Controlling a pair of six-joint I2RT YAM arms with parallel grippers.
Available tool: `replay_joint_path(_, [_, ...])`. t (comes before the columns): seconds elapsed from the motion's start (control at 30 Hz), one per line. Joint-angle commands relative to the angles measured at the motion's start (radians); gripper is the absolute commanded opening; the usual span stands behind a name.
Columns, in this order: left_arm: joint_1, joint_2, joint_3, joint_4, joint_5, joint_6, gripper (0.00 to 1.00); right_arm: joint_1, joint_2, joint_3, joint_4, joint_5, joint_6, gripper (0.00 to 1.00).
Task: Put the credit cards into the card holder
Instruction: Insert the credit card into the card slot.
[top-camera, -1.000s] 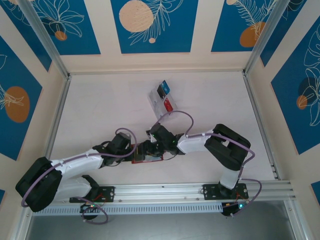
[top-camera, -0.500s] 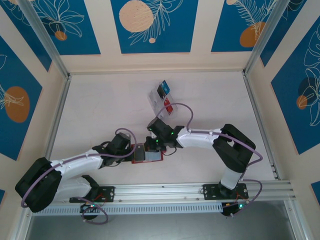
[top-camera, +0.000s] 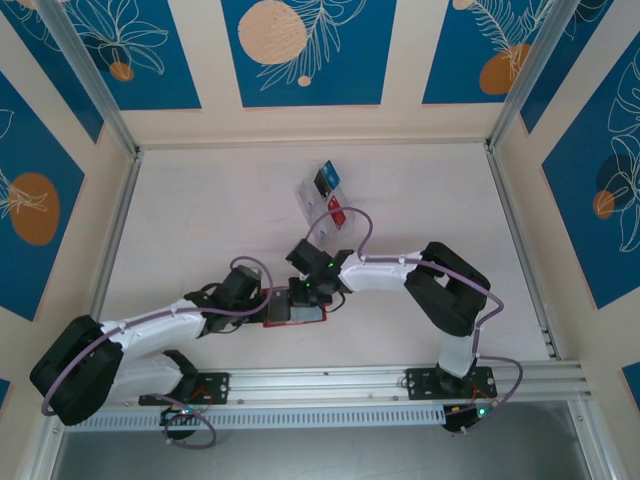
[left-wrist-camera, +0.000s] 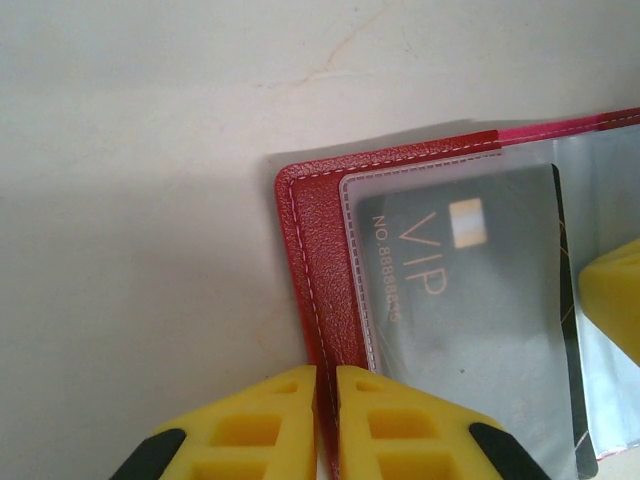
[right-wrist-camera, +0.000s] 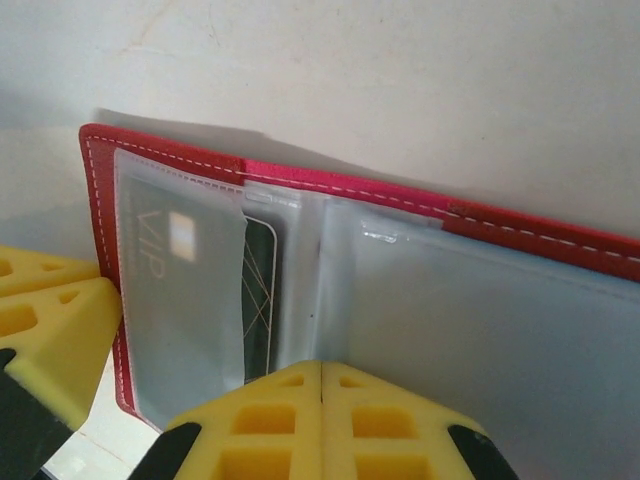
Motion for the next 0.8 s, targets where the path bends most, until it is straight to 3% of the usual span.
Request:
replay_joint_path(0.0, [-0.010, 0.012, -0.031, -0.043, -0.003, -0.001, 0.11, 0.020, 0.029, 0.044, -0.006, -0.010, -0.014, 0.00])
replay_joint_path(0.4, [-0.011, 0.018, -0.031, -0.040, 0.000, -0.002, 0.11, 0.046, 0.048, 0.097, -0.012, -0.024, -0.032, 0.00])
replay_joint_path(0.5, [-0.010, 0.013, -0.034, -0.046, -0.011, -0.011, 0.11, 0.042, 0.010, 0.102, -0.084, 0.043, -0.063, 0.03])
replay_joint_path(0.77, [-0.010, -0.001, -0.050, -0.043, -0.018, -0.023, 0.11, 0.001, -0.065, 0.146, -0.293, 0.195, -0.178, 0.28])
